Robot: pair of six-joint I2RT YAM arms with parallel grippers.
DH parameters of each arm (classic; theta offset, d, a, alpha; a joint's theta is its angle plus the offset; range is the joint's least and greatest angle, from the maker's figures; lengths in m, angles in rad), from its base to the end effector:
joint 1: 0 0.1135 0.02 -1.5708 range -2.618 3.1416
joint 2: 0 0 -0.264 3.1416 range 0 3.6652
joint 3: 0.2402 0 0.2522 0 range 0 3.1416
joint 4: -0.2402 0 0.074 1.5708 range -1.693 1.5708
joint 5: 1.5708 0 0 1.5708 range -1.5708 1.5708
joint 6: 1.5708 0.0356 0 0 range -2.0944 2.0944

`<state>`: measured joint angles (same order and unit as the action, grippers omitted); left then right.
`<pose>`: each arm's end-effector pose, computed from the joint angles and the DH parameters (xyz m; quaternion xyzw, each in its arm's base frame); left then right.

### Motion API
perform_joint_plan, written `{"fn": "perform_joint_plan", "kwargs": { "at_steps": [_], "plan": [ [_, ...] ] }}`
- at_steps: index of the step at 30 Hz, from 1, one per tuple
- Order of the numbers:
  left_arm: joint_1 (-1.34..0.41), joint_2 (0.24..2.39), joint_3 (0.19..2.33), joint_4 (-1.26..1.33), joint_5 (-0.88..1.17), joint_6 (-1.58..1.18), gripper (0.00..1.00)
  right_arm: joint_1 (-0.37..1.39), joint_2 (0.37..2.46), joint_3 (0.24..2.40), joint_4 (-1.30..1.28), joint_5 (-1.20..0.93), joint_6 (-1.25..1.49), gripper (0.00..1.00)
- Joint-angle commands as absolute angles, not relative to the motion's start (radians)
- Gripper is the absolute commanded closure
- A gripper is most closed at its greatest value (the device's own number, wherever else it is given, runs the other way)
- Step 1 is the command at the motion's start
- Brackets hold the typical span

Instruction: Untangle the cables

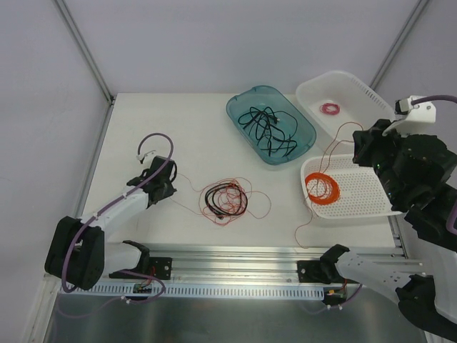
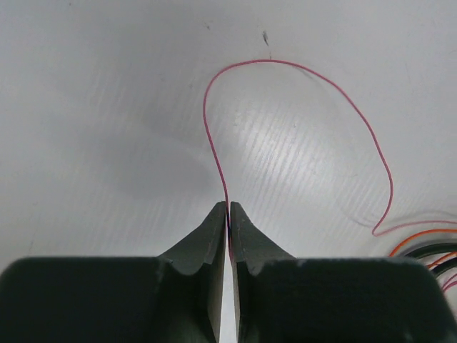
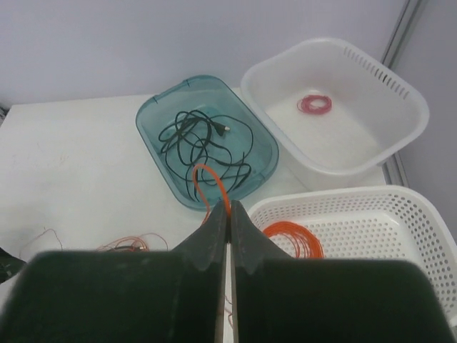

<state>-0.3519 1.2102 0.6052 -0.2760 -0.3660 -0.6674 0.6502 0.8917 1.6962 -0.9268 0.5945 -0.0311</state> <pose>0.2210 -0.0676 0.1878 -0.2061 0.9042 -0.0127 0.3738 0.0786 0.0347 0.5244 -0.0563 0.7398 -0.0160 0.6702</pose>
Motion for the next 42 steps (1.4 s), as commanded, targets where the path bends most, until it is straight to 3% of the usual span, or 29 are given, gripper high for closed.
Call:
{"fn": "perform_joint_plan", "kwargs": {
  "at_steps": [1, 4, 7, 11, 16, 22, 27, 32, 42],
  "plan": [
    [-0.347, 1.177, 0.630, -0.301, -0.314, -0.652, 0.92, 0.646, 0.942, 1.814, -0.900, 0.583, -0.118, 0.99],
    [-0.347, 1.132, 0.640, -0.324, -0.305, -0.624, 0.78, 0.646, 1.006, 1.910, -0.899, 0.603, -0.164, 0.99],
    [-0.347, 1.091, 0.658, -0.377, -0.293, -0.601, 0.56, 0.644, 1.080, 2.017, -0.890, 0.615, -0.204, 0.99],
    [-0.347, 1.040, 0.701, -0.428, -0.268, -0.568, 0.40, 0.641, 1.111, 2.071, -0.812, 0.669, -0.285, 0.99],
    [-0.347, 0.956, 0.782, -0.517, -0.255, -0.477, 0.01, 0.618, 1.137, 2.036, -0.691, 0.831, -0.438, 0.99],
    [-0.347, 0.841, 0.813, -0.543, -0.253, -0.313, 0.01, 0.525, 1.097, 1.915, -0.496, 0.903, -0.538, 0.99],
    [-0.347, 0.761, 0.753, -0.531, -0.343, -0.262, 0.01, 0.327, 1.040, 1.745, -0.420, 0.875, -0.506, 0.99],
    [-0.347, 0.736, 0.687, -0.492, -0.373, -0.268, 0.01, 0.062, 1.042, 1.646, -0.434, 0.729, -0.341, 0.99],
    [-0.347, 0.729, 0.683, -0.489, -0.387, -0.259, 0.01, -0.210, 1.040, 1.306, -0.436, 0.568, 0.030, 0.99]
  ]
}}
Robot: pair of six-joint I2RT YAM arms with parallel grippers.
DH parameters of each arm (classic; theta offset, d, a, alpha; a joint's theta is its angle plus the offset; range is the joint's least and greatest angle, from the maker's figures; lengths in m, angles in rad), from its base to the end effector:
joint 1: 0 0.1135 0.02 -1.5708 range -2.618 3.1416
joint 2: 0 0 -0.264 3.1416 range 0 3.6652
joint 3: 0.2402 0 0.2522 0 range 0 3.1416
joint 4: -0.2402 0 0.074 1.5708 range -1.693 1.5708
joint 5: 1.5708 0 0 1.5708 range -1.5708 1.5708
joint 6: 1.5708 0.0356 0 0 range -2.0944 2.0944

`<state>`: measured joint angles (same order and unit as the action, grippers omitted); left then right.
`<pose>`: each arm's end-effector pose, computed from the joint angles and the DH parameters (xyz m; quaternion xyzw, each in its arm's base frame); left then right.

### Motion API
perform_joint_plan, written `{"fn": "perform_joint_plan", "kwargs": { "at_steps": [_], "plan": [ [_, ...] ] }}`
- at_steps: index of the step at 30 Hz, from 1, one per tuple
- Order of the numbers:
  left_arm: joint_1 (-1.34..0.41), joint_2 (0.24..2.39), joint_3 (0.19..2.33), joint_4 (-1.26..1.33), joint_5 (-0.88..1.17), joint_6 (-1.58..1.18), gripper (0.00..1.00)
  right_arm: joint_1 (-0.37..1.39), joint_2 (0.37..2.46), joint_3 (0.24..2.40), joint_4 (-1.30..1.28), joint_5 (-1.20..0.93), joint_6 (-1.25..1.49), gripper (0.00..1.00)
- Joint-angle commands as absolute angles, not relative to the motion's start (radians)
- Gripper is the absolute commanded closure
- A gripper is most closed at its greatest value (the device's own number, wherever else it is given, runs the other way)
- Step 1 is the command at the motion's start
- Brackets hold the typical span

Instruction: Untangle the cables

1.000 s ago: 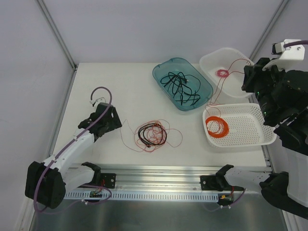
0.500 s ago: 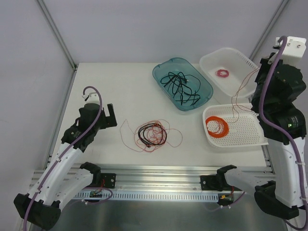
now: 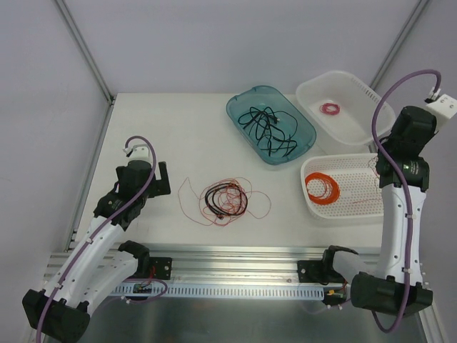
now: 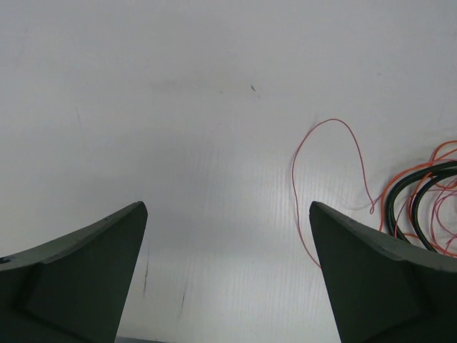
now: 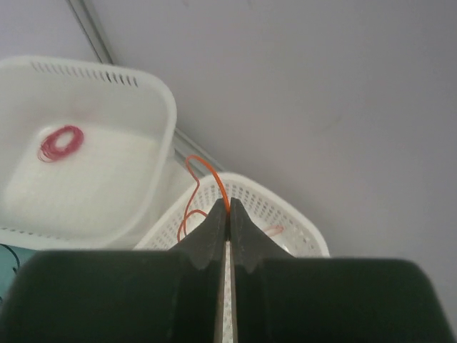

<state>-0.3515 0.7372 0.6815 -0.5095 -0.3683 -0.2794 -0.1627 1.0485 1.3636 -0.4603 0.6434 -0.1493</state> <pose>0.1575 -0.0441 0.2798 -0.0571 0.8640 0.0056 0.5001 0.1979 -0.0541 0.4604 0.2116 0.7163 -0.3327 0.5757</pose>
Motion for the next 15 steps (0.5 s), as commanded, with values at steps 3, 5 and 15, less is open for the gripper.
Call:
{"fn": "perform_joint_plan", "kwargs": {
  "at_steps": [3, 5, 15],
  "plan": [
    [-0.347, 0.729, 0.681, -0.489, -0.380, -0.259, 0.01, -0.270, 1.040, 1.185, -0.448, 0.531, 0.136, 0.99],
    [-0.347, 0.729, 0.680, -0.489, -0.379, -0.259, 0.01, -0.319, 1.051, 1.096, -0.443, 0.496, 0.179, 0.99],
    [-0.347, 0.742, 0.678, -0.483, -0.362, -0.259, 0.01, -0.465, 1.317, 0.963, -0.512, 0.334, 0.406, 0.99]
  ]
}}
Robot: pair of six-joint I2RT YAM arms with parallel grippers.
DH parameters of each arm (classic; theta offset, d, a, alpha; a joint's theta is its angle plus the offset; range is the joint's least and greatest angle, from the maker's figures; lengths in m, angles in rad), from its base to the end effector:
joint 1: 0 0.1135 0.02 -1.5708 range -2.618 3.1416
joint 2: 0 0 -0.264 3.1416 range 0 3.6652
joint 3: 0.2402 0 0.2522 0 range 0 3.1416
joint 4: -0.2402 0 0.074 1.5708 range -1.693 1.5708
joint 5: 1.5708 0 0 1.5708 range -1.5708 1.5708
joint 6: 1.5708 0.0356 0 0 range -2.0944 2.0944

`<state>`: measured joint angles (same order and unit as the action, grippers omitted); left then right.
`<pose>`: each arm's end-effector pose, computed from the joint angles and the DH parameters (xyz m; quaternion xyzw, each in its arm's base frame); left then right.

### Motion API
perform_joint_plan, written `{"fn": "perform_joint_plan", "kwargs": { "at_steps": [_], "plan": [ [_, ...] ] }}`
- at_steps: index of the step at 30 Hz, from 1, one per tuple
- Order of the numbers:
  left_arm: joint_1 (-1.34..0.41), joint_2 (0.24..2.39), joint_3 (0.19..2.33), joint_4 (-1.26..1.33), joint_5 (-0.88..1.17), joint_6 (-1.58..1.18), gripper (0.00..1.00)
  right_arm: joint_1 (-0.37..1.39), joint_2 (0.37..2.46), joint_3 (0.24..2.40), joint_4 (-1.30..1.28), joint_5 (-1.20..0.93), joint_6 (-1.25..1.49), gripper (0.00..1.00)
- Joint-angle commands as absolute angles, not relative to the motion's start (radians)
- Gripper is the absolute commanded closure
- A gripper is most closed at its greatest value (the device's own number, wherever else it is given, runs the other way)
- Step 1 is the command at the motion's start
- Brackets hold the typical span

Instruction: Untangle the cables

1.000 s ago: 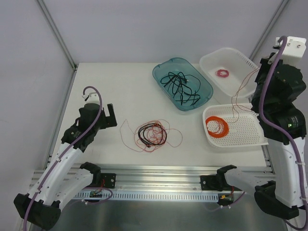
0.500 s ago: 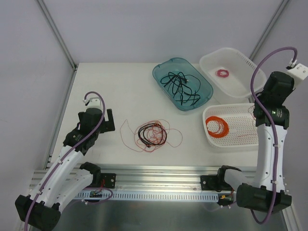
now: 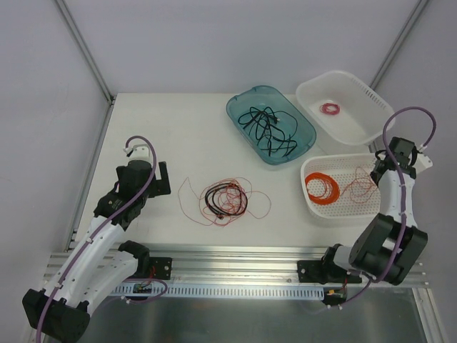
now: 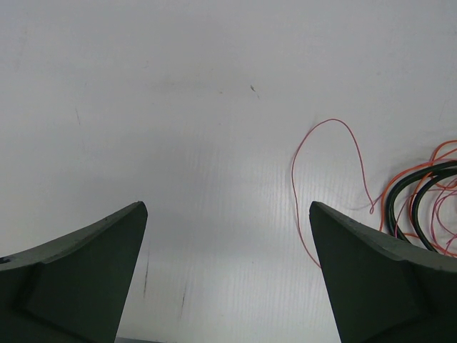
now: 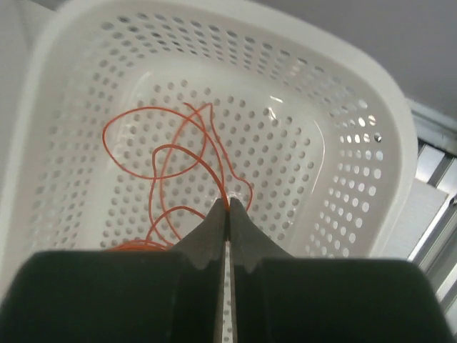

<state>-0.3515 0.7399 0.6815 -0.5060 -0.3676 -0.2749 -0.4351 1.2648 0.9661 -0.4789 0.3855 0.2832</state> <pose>0.1581 -0.0443 0.2797 -0.0551 0.8640 0.0062 0.5004 0.2378 -0.1253 0.2754 0.3875 0.8215 -0.2050 0.3646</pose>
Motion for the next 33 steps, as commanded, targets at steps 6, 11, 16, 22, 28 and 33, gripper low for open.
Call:
{"fn": "perform_joint_plan", "kwargs": {
  "at_steps": [6, 11, 16, 22, 28, 33],
  "plan": [
    [-0.347, 0.752, 0.680, -0.480, -0.356, -0.255, 0.01, -0.469, 1.384, 1.008, -0.626, 0.380, 0.454, 0.79],
    [-0.347, 0.759, 0.681, -0.480, -0.350, -0.252, 0.01, -0.433, 1.296, 1.029, -0.641, 0.436, 0.397, 0.22],
    [-0.347, 0.765, 0.683, -0.479, -0.348, -0.252, 0.01, -0.344, 1.220, 1.081, -0.680, 0.482, 0.350, 0.01],
    [-0.347, 0.773, 0.684, -0.477, -0.336, -0.250, 0.01, -0.091, 1.152, 1.164, -0.690, 0.408, 0.238, 0.03],
    [-0.347, 0.779, 0.683, -0.474, -0.308, -0.249, 0.01, 0.240, 1.109, 1.096, -0.562, 0.163, 0.132, 0.03],
    [-0.347, 0.796, 0.683, -0.471, -0.288, -0.245, 0.01, 0.528, 1.192, 1.055, -0.482, 0.063, 0.084, 0.08]
  ]
}}
